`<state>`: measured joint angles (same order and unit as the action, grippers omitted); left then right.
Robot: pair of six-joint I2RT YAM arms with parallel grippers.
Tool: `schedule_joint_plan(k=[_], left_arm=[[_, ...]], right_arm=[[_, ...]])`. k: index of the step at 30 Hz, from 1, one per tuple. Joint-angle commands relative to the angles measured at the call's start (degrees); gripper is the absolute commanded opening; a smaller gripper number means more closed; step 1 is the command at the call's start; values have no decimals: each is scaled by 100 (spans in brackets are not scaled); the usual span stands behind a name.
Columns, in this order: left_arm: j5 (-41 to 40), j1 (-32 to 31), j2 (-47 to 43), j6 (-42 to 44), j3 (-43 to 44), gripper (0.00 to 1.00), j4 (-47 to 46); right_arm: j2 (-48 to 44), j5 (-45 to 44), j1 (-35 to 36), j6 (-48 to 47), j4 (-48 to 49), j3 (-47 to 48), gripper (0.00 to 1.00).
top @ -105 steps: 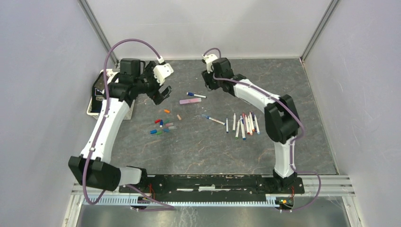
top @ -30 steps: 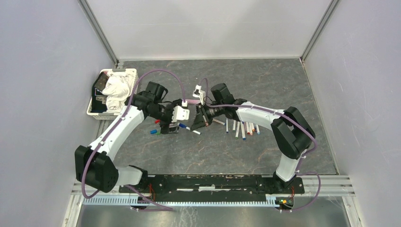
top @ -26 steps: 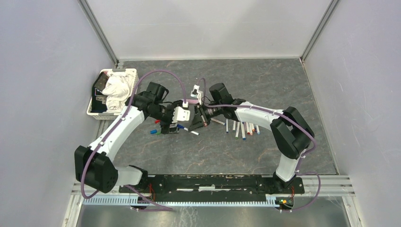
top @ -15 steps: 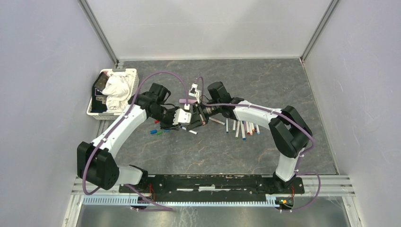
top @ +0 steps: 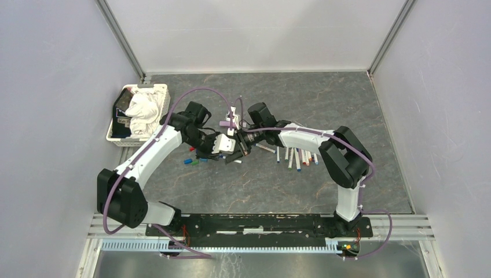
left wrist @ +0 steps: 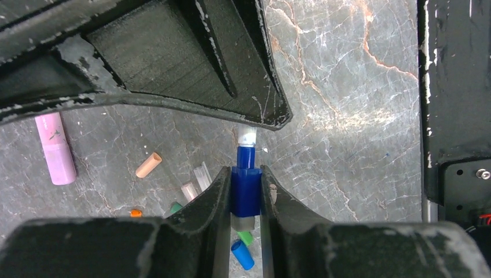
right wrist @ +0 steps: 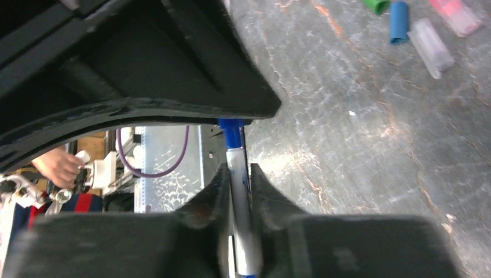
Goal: Open the pen caps
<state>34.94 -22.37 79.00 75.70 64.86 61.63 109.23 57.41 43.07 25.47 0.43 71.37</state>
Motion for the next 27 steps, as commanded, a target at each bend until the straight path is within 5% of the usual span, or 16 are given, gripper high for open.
schedule_joint_plan(k=[1, 3, 10, 19, 27], left_arm=[[78, -30, 23, 197, 289, 2, 82], [-69, -31, 27, 229, 288, 2, 95], [-866, 340, 68, 510, 214, 2, 6], [-646, 1226, 252, 774, 530, 2, -71], [-611, 1226, 897, -191, -260, 2, -1496]], right_arm=[[59, 56, 8, -169, -14, 218, 9], [-18, 62, 0, -245, -32, 131, 0], [-499, -199, -151, -1084, -898, -398, 0], [-1103, -544, -760, -1327, -966, -1334, 0], [-1716, -3360, -1256, -1056, -1275, -1486, 0]])
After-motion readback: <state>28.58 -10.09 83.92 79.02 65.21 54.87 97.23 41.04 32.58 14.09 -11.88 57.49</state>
